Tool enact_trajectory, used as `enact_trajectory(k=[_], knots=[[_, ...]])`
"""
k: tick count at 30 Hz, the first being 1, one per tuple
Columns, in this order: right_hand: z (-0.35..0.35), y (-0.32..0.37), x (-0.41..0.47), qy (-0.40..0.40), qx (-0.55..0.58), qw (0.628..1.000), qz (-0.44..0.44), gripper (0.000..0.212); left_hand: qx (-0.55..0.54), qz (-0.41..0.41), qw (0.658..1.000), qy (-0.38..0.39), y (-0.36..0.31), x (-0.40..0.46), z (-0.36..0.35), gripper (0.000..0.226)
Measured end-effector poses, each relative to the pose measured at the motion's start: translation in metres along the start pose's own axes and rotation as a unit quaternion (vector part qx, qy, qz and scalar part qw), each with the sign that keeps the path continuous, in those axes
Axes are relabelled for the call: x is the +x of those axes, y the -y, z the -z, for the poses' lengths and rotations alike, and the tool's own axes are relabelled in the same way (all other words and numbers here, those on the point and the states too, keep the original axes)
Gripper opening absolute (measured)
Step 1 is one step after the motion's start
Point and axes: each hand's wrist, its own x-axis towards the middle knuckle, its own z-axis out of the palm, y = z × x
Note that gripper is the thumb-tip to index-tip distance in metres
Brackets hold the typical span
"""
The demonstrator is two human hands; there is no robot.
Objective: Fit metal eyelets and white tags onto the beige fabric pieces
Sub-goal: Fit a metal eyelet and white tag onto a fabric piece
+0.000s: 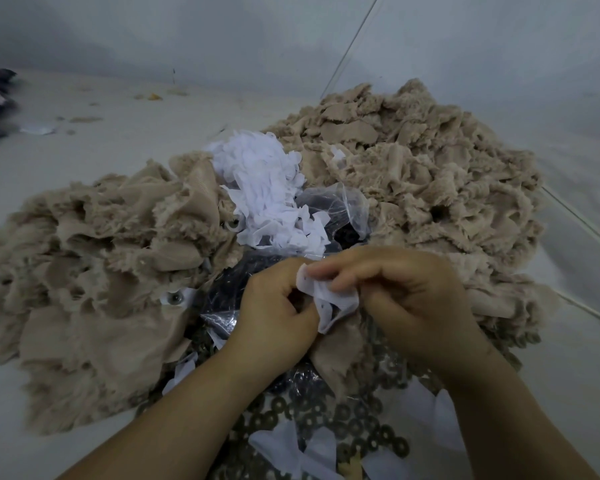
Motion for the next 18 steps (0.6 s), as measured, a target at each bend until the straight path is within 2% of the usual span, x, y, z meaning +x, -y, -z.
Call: enact_trajectory(k=[3, 8, 11, 14, 16, 18], knots=[[-0.009, 0.0, 0.0, -0.055, -0.03, 0.997, -0.043, 0.029, 0.031, 0.008, 0.999, 0.002, 0.002, 0.001, -0.001, 0.015], [-0.023, 0.002, 0.004, -0.1, -0.064, 0.992, -0.046, 0.012, 0.028, 0.028, 0.999, -0.009, -0.001, 0.001, -0.003, 0.011], [-0.027, 0.003, 0.005, -0.094, -0.103, 0.99, -0.029, 0.011, 0.029, 0.031, 0.999, -0.021, 0.0, 0.003, -0.003, 0.014], [-0.014, 0.002, 0.006, -0.112, -0.08, 0.988, -0.063, 0.016, 0.039, 0.016, 0.999, -0.014, -0.001, 0.003, -0.002, 0.021], [0.001, 0.002, 0.004, -0.083, -0.074, 0.99, -0.082, 0.021, 0.043, 0.02, 0.999, -0.016, 0.001, 0.002, -0.002, 0.023], [0.017, 0.002, 0.001, -0.009, -0.081, 0.991, -0.103, 0.025, 0.042, 0.03, 0.998, -0.026, 0.001, 0.002, -0.002, 0.028]])
